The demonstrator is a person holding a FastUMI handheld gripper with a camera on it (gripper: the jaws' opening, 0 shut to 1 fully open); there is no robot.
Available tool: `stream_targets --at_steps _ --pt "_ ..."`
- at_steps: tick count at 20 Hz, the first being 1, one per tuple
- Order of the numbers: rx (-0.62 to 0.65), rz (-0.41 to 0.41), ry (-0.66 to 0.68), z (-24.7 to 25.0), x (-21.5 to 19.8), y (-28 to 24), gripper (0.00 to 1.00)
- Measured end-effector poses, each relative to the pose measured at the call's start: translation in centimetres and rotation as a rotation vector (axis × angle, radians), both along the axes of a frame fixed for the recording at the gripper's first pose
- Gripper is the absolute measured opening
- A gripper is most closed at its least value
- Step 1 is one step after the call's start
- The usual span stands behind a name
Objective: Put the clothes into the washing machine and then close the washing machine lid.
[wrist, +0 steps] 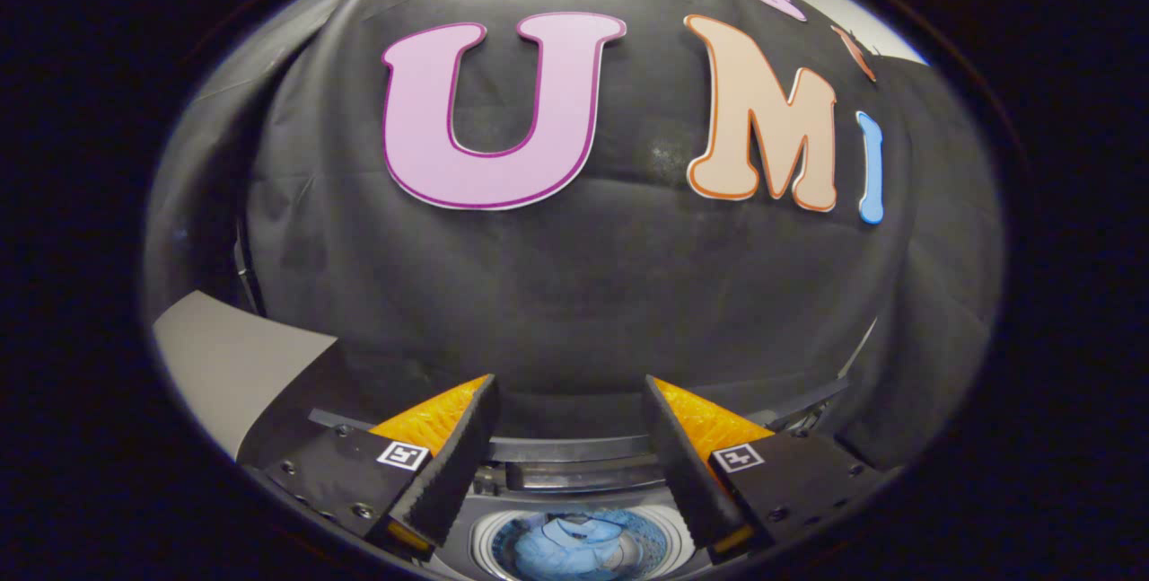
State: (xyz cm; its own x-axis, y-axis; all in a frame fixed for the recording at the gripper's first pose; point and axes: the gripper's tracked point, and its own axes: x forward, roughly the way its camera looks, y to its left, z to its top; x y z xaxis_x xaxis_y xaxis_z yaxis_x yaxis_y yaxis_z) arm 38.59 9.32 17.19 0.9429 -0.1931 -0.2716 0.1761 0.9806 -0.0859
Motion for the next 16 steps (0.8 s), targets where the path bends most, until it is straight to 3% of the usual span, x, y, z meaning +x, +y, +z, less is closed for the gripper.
stream_targets --at_steps 8,16 --pt "0.089 0.052 0.050 -2.8 -7.1 0.1 0.99" --pt "0.102 0.050 -0.001 -1.8 -9.5 -1.2 0.99"
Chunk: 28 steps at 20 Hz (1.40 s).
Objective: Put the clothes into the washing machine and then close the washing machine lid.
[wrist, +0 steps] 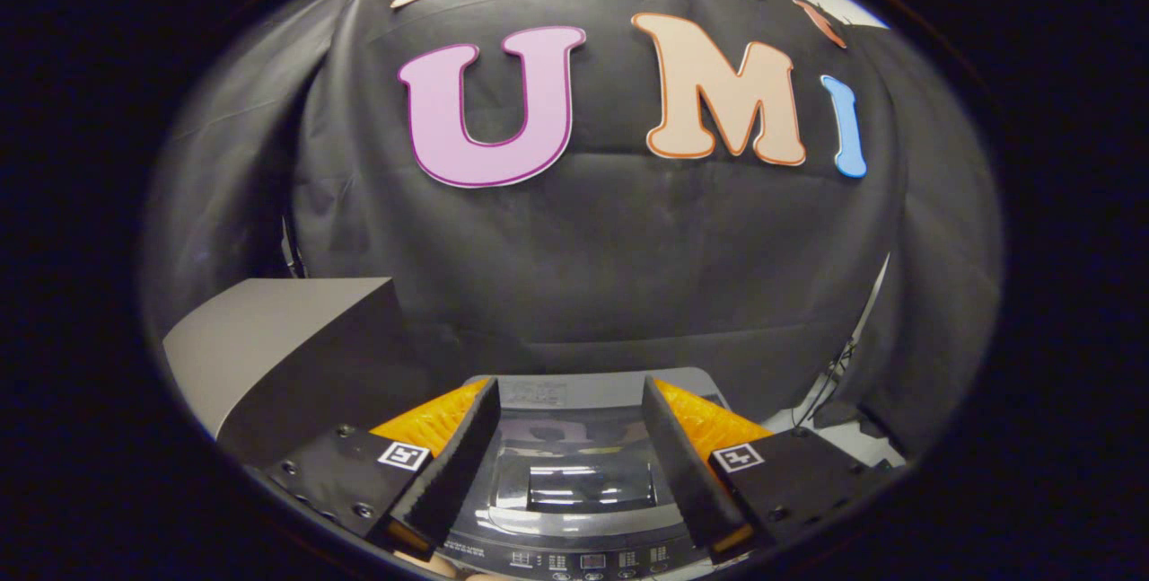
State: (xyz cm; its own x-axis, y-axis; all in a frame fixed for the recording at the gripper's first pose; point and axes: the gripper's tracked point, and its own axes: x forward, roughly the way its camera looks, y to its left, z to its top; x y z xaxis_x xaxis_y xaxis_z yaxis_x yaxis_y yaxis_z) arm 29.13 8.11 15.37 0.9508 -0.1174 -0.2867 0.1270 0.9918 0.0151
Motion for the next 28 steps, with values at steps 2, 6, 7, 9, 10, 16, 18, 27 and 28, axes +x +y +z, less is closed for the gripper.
stream_targets --at_steps 2,6,7,9,10,16,18,27,28 --pt "0.000 0.006 -0.029 0.6 -0.4 0.0 0.99" --pt "-0.003 0.049 -0.115 2.3 -1.7 0.8 0.98" --pt "-0.010 0.055 -0.138 3.0 -2.1 0.9 0.98" --pt "-0.035 0.066 -0.182 4.3 -3.0 1.1 0.98" --pt "-0.045 0.075 -0.204 5.0 -3.5 1.2 0.98" --pt "-0.056 0.091 -0.314 8.3 -7.0 1.0 0.98" --pt "-0.059 0.080 -0.335 8.9 -7.9 0.5 0.98" --pt "-0.142 0.047 -0.432 6.5 -15.7 -3.9 0.98" --pt "-0.142 0.037 -0.429 5.7 -16.5 -4.4 0.98"
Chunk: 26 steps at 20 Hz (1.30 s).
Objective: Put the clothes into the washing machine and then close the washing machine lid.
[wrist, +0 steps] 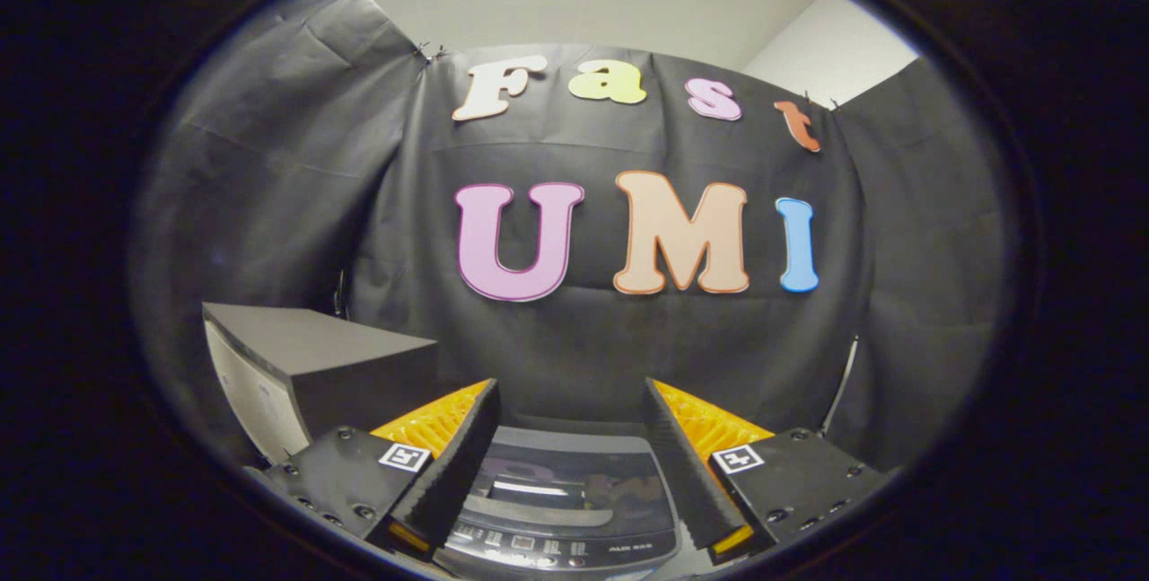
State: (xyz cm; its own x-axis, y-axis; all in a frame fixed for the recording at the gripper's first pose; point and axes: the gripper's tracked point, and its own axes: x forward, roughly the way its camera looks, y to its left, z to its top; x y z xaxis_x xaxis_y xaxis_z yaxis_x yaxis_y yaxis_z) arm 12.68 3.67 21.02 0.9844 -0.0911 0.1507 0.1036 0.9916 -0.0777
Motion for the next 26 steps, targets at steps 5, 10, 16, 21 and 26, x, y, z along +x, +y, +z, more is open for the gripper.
stream_targets --at_steps 5,10,16,21,26 --pt "0.031 -0.033 0.015 -4.7 -3.1 -2.7 0.98" --pt "0.014 -0.052 -0.001 -7.2 -6.6 -4.8 0.98" --pt "0.035 -0.030 0.025 -10.9 -8.7 -6.3 0.98" --pt "0.046 0.011 0.000 -13.7 -8.6 -6.0 0.98" --pt "0.075 0.009 0.084 -17.8 -8.7 -6.6 0.98"
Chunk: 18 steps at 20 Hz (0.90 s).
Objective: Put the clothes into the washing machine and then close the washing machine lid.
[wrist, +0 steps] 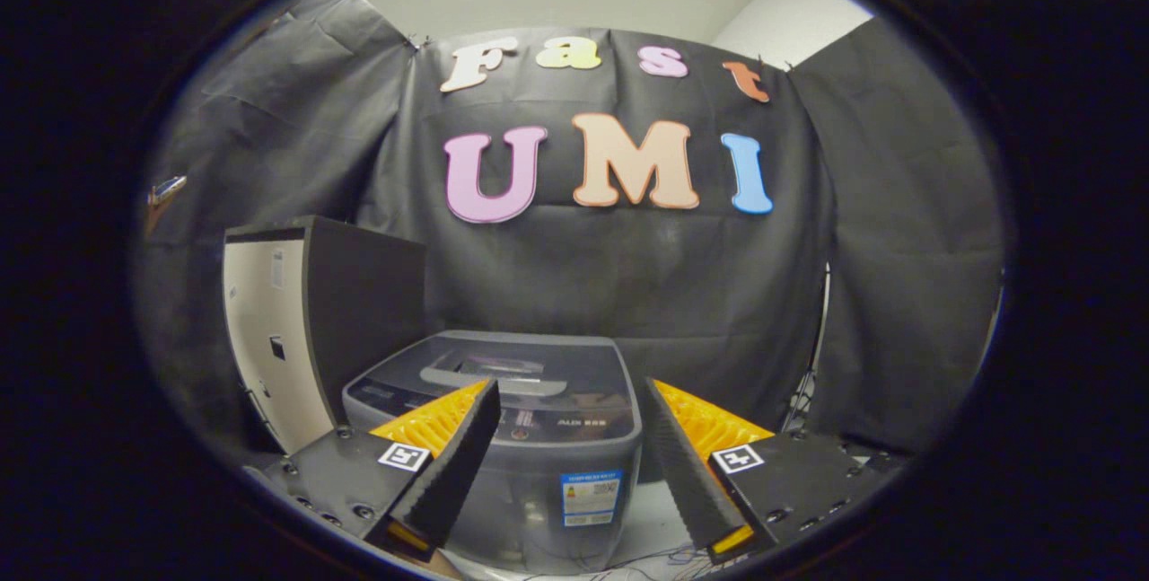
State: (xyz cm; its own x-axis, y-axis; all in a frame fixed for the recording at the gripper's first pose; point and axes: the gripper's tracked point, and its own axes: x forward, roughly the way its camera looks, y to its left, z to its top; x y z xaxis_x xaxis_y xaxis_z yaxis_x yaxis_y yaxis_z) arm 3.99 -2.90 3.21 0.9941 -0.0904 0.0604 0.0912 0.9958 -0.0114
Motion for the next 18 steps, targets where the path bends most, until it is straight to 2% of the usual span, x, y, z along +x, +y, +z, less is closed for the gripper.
stream_targets --at_steps 5,9,12,14,18 --pt "0.008 -0.010 0.028 -2.0 -1.4 0.1 0.98" --pt "-0.027 0.017 0.048 -3.1 -2.6 1.1 0.98" --pt "-0.003 0.043 0.054 -3.3 -3.3 1.6 0.98" --pt "0.006 0.028 0.055 -3.5 -3.2 1.2 0.98" --pt "0.006 0.072 0.061 -3.6 -3.2 2.1 0.98"
